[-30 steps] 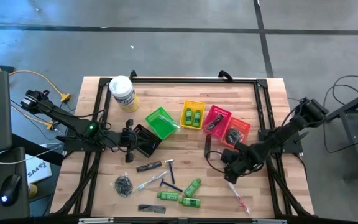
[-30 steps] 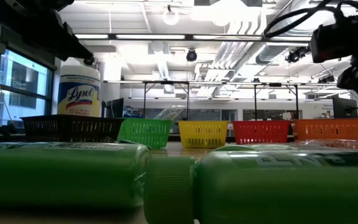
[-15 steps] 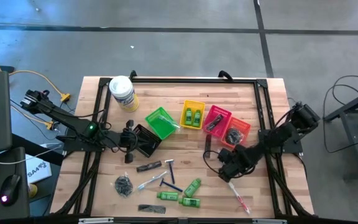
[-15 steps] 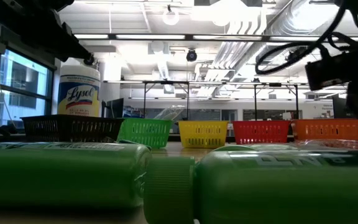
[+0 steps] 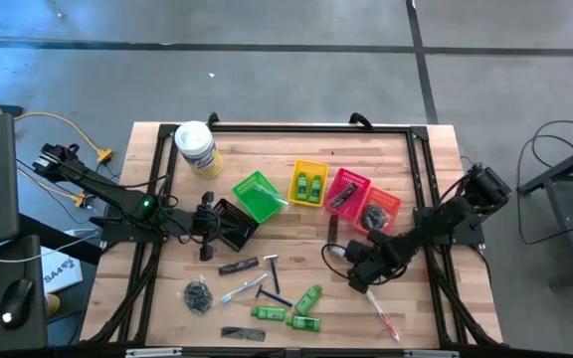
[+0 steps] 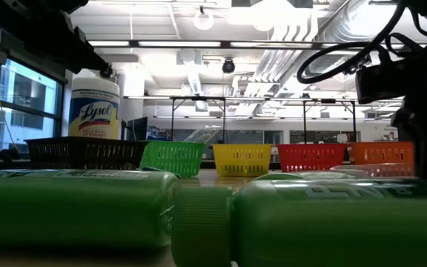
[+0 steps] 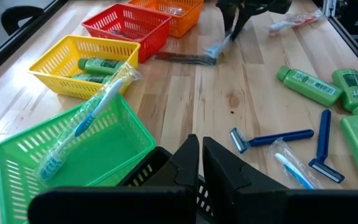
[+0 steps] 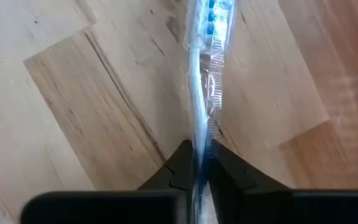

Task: Pick & Place Travel size toiletries
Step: Put the blue toothbrush into the green bin

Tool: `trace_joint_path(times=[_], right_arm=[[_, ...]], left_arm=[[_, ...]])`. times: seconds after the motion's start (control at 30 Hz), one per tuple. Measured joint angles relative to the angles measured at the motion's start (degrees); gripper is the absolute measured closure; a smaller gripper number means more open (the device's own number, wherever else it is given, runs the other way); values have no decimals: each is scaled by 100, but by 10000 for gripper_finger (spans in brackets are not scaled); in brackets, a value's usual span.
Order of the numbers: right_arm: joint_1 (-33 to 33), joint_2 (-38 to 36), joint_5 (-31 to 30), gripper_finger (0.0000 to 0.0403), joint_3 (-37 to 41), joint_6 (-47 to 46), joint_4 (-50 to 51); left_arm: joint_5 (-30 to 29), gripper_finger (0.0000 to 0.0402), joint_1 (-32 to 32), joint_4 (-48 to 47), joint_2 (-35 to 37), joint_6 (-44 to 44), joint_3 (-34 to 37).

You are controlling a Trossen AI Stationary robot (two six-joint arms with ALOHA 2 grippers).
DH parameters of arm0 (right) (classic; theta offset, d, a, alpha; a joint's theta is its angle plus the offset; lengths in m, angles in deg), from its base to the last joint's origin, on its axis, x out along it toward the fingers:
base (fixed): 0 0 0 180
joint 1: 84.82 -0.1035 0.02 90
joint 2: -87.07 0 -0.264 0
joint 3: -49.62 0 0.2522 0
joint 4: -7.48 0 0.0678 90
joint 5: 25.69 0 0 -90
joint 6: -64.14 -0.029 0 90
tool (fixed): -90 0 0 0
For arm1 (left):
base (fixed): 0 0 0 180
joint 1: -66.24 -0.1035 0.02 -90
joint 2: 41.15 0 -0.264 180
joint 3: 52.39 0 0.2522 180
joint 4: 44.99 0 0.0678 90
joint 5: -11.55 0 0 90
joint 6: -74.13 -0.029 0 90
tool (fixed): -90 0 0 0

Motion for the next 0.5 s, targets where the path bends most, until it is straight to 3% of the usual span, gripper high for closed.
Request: trace_joint_path(times=[0.27, 0.5], right_arm=[[31, 9, -253, 369, -240, 334, 487], [-82, -657, -1551, 381, -693, 1431, 810]], left_arm=[[126, 384, 0, -1, 0, -42, 0], [126, 384, 0, -1, -1, -44, 0]])
